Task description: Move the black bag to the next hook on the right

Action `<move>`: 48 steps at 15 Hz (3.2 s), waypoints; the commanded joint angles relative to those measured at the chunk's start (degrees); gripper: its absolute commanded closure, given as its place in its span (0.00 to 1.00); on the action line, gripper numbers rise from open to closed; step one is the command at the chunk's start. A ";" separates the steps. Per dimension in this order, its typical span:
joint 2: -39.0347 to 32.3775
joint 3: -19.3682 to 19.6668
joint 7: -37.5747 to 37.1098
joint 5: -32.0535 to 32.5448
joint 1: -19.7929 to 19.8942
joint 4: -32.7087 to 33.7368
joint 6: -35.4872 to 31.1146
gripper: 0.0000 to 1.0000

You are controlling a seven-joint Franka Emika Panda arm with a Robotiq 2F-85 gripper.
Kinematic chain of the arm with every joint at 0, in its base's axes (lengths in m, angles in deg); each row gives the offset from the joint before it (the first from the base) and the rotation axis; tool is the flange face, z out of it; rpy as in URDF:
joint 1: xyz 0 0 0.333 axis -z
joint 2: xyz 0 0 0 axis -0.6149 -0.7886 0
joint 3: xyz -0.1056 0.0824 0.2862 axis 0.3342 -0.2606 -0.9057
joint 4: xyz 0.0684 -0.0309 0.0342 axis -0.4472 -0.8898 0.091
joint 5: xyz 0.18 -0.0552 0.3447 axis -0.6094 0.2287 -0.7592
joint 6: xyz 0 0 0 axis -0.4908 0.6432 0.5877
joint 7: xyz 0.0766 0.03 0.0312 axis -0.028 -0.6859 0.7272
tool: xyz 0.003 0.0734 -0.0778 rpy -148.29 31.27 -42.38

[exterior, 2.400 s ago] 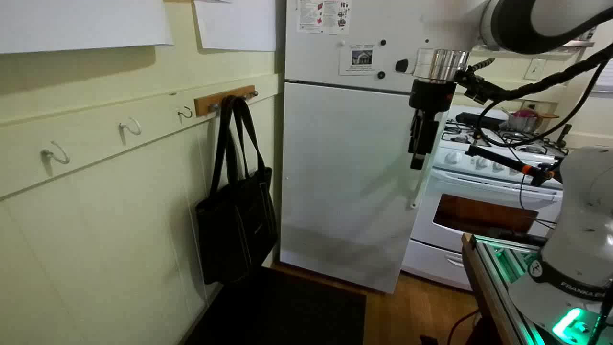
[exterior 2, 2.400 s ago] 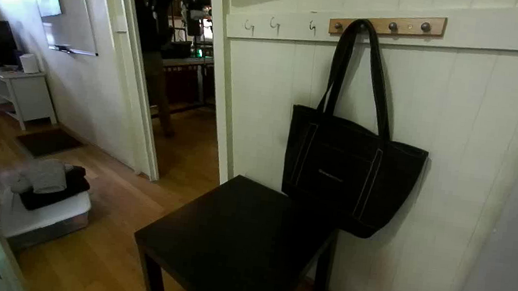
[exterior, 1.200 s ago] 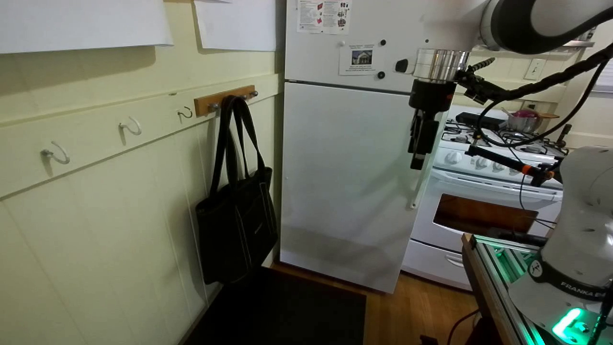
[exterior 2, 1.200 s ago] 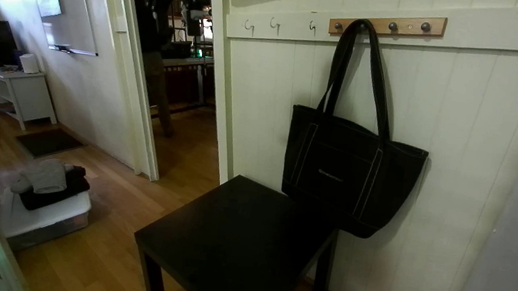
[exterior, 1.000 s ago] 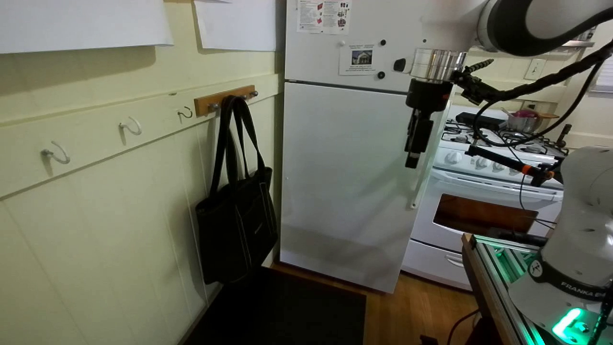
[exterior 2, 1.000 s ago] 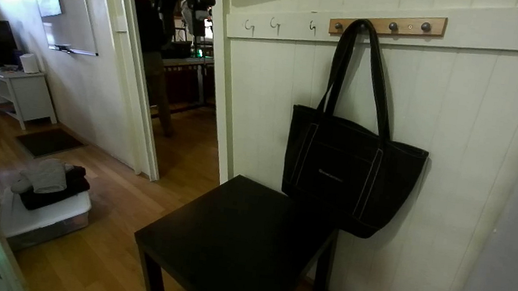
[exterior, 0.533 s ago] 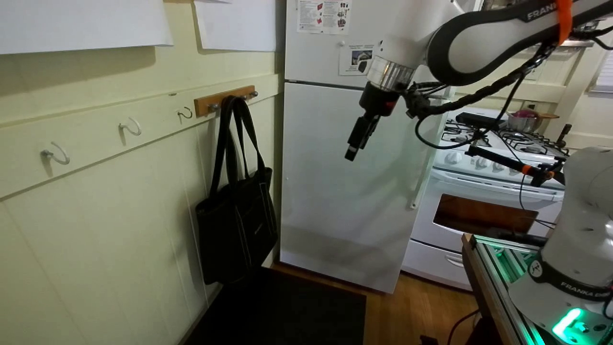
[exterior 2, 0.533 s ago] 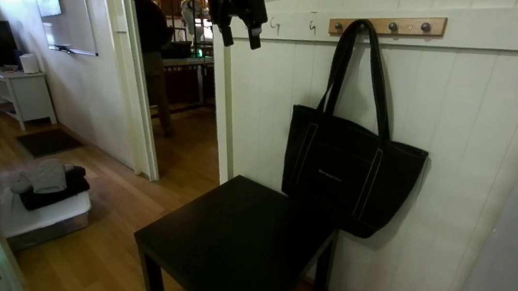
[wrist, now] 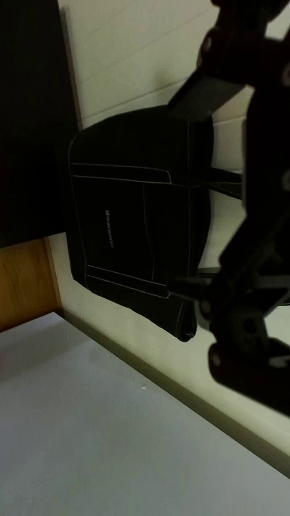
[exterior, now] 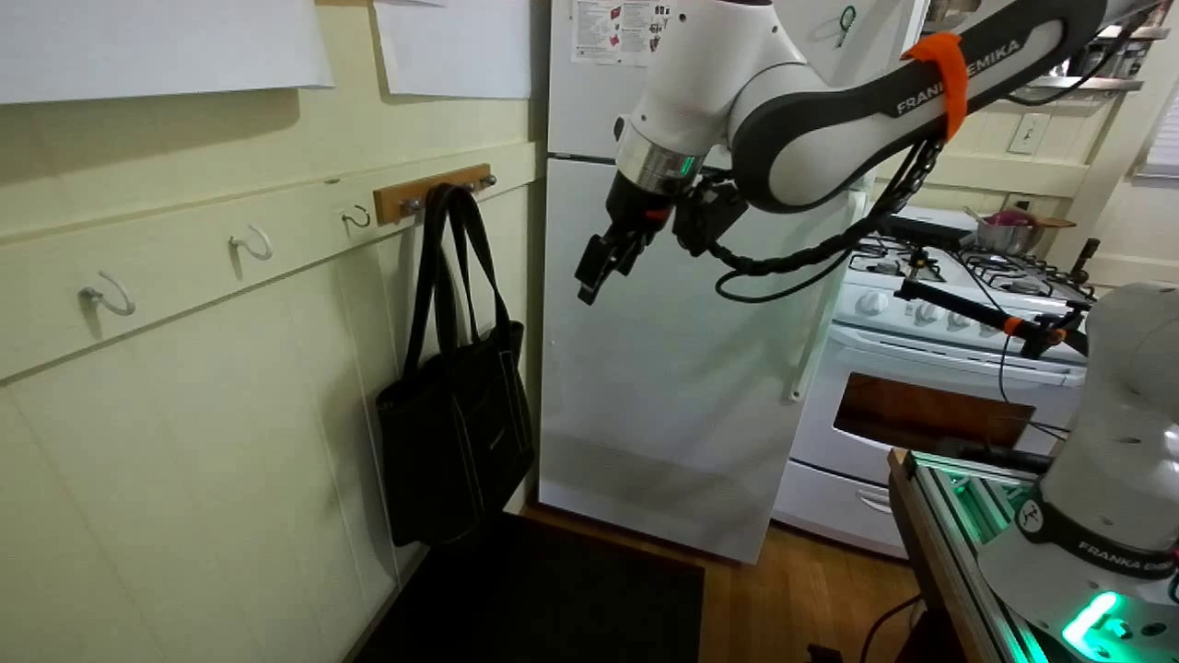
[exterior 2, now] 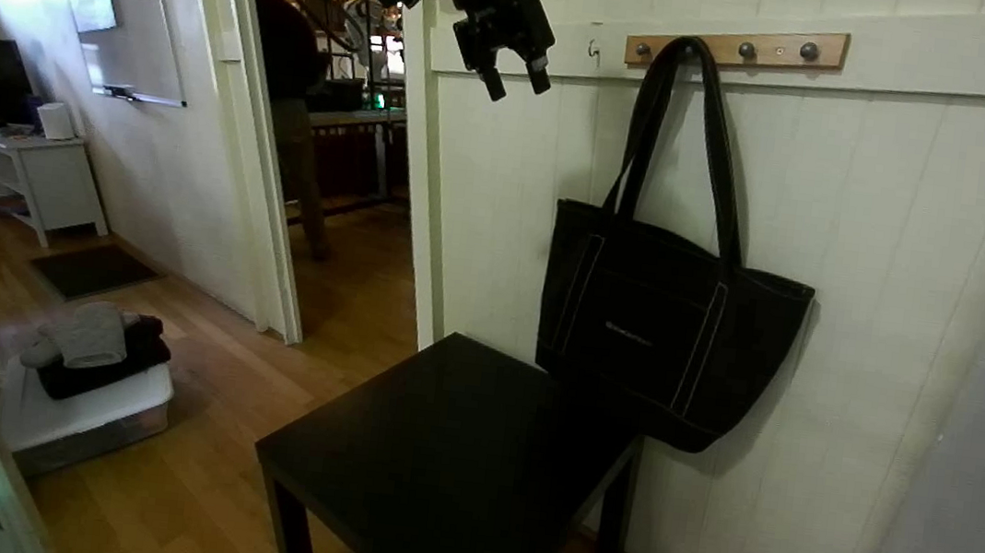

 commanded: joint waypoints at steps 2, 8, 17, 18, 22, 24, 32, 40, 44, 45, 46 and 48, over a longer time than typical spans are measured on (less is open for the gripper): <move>-8.50 1.35 -8.87 9.18 -2.34 9.10 1.42 0.00; -7.26 3.46 -6.33 7.23 -3.75 7.59 0.16 0.00; -9.75 4.36 -10.20 14.60 -4.70 10.21 -1.66 0.00; -10.88 4.74 -11.59 17.86 -5.07 11.31 -2.40 0.00; -14.75 6.18 -16.24 25.96 -6.08 14.85 -5.48 0.00; -17.21 6.73 -17.40 27.29 -6.50 16.69 -7.53 0.00; -26.08 10.08 -20.71 34.17 -8.59 26.16 -9.84 0.00; -33.82 12.06 -20.47 39.46 -8.83 35.58 -12.16 0.00; -37.66 12.12 -20.31 42.53 -9.10 40.59 -13.86 0.00; -38.61 12.19 -20.40 42.93 -9.21 41.92 -13.57 0.00; -39.64 12.11 -20.29 42.88 -9.23 43.31 -13.08 0.00; -41.42 12.37 -20.78 43.43 -9.47 45.54 -12.75 0.00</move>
